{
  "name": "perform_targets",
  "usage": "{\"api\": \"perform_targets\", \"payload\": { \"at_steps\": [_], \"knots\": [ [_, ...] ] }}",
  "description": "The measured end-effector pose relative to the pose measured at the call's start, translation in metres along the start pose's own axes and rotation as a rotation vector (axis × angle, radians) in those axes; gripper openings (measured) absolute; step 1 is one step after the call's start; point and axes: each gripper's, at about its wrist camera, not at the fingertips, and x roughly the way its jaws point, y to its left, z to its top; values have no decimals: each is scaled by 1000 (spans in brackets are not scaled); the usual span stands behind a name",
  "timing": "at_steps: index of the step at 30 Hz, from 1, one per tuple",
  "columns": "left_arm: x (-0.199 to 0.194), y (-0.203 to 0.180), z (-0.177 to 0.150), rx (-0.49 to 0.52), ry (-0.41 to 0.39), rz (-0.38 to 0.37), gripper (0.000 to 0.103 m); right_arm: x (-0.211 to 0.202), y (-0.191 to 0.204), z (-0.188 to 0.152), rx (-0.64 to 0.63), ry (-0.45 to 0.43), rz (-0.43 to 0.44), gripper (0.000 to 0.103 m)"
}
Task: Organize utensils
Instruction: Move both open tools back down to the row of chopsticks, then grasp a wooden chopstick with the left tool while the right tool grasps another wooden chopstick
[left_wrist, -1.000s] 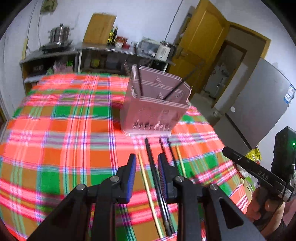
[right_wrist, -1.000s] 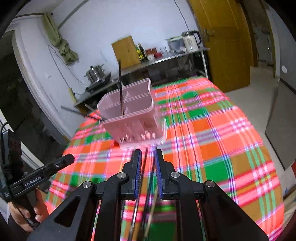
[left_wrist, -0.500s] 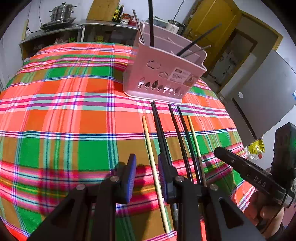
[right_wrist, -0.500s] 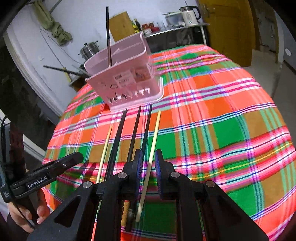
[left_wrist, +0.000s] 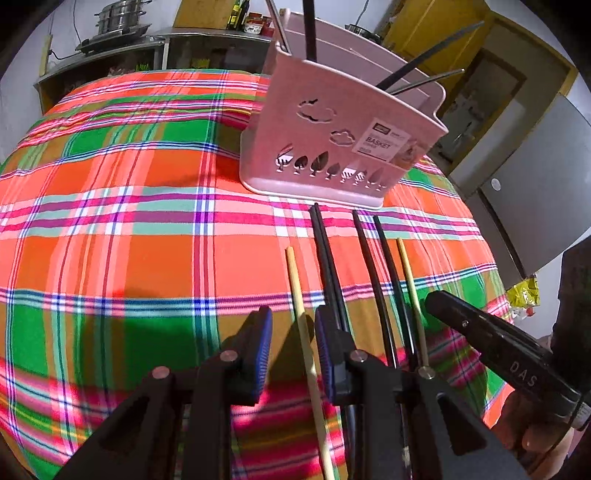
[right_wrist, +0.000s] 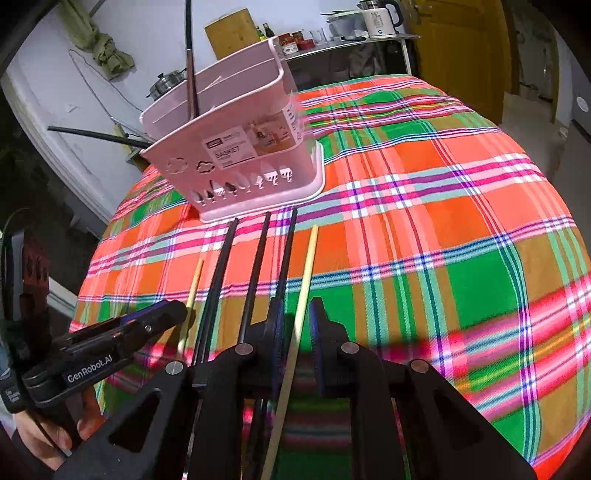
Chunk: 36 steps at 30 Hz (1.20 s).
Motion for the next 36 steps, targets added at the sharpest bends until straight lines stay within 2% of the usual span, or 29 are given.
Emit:
{"api": "perform_targets", "payload": {
  "at_steps": [6, 20, 23, 27, 36],
  "knots": [
    [7, -3, 10, 17, -9, 21, 25, 14, -4, 10, 2, 17, -17, 15],
    [19, -17, 28, 86, -13, 123, 13, 36, 7, 33, -48, 42, -76, 15],
    [20, -18, 30, 83, -14, 130, 9, 39, 9, 34, -62, 43, -92, 14],
    [20, -17, 32, 80, -13, 130, 8, 42, 13, 37, -79, 45, -120, 7],
    [21, -19, 31, 84, -10, 132, 6, 49, 19, 46, -107, 74, -130, 7]
  ]
}}
